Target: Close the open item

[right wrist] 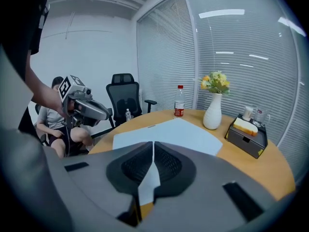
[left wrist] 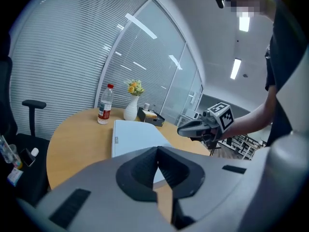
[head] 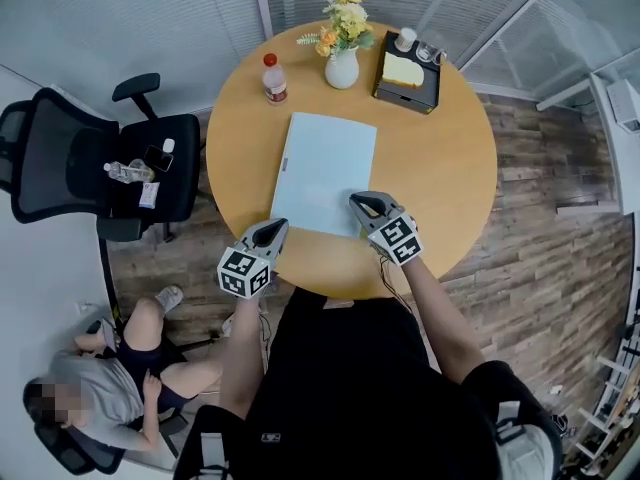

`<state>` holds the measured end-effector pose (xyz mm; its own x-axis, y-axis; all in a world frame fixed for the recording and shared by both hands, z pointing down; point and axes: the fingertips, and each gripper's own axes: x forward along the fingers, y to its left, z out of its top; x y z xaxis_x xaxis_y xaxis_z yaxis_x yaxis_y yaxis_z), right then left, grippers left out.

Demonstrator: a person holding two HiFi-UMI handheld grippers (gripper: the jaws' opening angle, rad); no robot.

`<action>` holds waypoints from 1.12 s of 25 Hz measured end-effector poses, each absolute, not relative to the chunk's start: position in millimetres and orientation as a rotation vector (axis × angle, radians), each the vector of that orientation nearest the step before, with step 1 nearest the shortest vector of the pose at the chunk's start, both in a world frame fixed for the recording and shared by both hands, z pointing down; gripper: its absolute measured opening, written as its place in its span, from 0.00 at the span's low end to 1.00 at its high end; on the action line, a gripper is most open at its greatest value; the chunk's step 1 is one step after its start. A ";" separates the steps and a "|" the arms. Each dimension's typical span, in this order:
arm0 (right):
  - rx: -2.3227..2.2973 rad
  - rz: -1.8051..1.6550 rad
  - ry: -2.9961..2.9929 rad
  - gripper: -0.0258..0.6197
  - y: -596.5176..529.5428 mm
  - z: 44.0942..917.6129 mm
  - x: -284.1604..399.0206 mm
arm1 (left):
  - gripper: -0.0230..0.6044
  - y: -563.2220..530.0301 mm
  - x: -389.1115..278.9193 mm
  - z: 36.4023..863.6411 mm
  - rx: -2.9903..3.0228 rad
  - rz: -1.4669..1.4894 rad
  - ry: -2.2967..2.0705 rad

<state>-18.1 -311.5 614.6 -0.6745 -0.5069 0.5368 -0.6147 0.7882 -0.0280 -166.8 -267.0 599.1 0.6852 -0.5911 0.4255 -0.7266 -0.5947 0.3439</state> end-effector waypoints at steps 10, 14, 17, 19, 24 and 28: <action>0.719 0.268 -2.589 0.05 -297.6 587.7 33.5 | 0.05 -251.6 -105.5 564.9 2.363 0.387 -1.166; 0.685 0.269 -2.616 0.05 -298.8 582.3 49.0 | 0.05 -249.5 -87.6 556.5 2.349 0.391 -1.217; 0.651 0.260 -2.631 0.05 -299.6 578.9 57.9 | 0.05 -249.7 -73.5 550.0 2.344 0.383 -1.249; 0.631 0.250 -2.640 0.05 -299.9 576.1 62.6 | 0.05 -249.4 -64.7 545.8 2.344 0.380 -1.265; 0.580 0.235 -2.674 0.05 -298.6 571.9 71.1 | 0.05 -244.4 -49.3 540.6 2.327 0.381 -1.321; 0.540 0.226 -2.692 0.05 -294.3 573.2 79.1 | 0.05 -236.7 -36.1 541.1 2.312 0.398 -1.354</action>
<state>79.1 -294.3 573.2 -0.8521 -0.3378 0.3998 -0.3996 0.9132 -0.0801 -36.1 -236.7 541.1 0.4819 -0.7524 0.4490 -0.8757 -0.4312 0.2174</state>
